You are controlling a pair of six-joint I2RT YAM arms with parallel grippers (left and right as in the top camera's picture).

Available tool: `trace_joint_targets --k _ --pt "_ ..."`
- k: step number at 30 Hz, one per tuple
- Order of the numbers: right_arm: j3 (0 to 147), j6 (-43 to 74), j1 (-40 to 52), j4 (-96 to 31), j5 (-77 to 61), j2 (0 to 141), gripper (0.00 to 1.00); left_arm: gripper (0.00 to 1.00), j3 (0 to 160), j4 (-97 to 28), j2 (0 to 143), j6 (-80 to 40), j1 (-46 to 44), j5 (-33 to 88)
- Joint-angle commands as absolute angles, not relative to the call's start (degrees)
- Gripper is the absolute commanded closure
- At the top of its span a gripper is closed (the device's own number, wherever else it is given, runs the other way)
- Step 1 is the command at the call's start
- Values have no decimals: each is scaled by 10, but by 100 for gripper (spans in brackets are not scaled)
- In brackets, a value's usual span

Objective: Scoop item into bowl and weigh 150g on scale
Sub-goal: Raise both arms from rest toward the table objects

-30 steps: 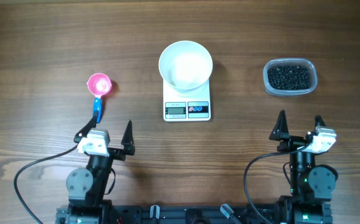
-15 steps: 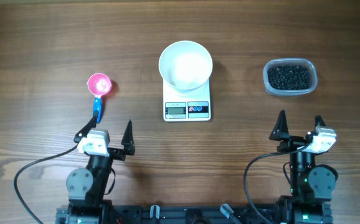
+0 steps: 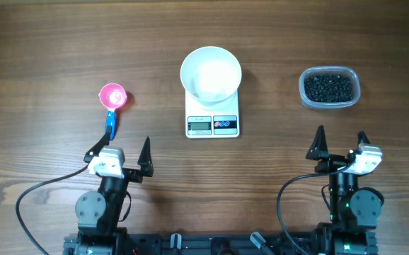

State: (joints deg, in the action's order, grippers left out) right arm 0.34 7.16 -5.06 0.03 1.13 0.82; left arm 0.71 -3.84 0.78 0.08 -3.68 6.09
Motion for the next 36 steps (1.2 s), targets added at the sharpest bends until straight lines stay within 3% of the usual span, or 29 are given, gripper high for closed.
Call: trace_joint_targets --k 1,19,36 --pt "3 62 -49 4 6 3 0 0 3 -39 3 -5 -34 66" --pt "3 62 -49 4 6 3 0 0 3 -39 3 -5 -34 66" --pt "39 114 -49 -8 -178 103 0 0 3 -32 4 -5 -34 66"
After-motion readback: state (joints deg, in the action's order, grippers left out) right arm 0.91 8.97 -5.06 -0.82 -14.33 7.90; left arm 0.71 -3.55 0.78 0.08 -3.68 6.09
